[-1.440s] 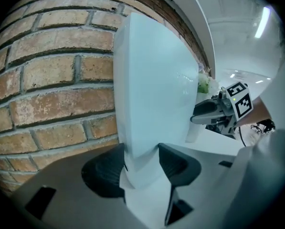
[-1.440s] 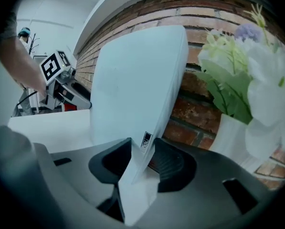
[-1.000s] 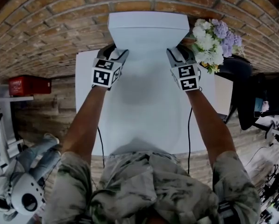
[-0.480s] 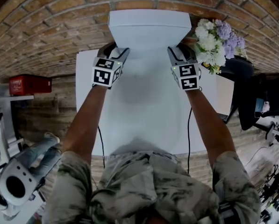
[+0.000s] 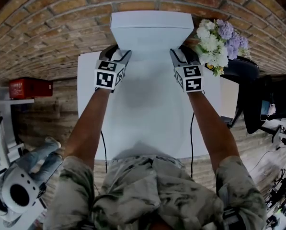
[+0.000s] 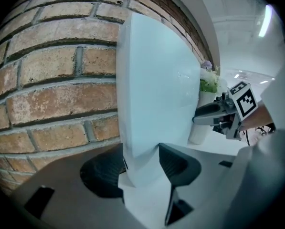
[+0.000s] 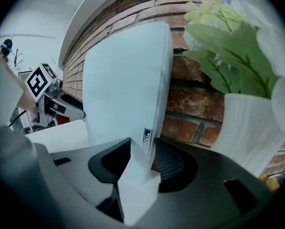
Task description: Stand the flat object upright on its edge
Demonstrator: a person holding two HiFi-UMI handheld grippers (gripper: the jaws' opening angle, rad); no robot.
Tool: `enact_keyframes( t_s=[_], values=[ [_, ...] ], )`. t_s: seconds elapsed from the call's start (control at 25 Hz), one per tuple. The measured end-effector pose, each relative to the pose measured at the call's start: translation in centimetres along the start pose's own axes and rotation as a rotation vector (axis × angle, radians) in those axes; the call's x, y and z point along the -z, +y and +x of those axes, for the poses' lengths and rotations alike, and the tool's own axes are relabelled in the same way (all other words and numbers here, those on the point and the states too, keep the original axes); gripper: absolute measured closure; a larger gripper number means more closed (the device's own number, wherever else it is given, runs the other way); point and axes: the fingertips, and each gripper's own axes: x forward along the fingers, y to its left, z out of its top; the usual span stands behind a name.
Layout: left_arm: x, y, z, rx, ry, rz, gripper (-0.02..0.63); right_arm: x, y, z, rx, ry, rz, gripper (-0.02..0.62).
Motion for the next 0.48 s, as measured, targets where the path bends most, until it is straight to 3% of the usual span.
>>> enact_keyframes(
  t_s=[0.48],
  values=[
    [0.3,0.4,-2.3,-0.077,-0.012,0.001,0.373,0.9,0.2,-1.6,0.004,0.009,0.081,0.407]
  ],
)
